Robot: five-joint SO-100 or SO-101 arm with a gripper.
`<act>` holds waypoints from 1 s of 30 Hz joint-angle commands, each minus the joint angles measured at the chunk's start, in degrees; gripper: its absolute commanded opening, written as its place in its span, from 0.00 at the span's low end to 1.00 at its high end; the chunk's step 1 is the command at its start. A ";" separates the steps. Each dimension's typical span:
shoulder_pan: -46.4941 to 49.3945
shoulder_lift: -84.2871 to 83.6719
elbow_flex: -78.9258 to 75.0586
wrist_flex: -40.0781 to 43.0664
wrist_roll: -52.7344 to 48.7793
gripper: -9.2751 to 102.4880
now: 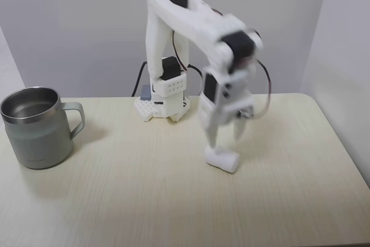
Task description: Grasp a dressing and put it in the cup.
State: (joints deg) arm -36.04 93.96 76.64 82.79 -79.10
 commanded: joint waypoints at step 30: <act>-0.44 -2.55 7.03 3.34 3.25 0.08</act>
State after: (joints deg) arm -37.00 97.73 79.54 83.06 -77.43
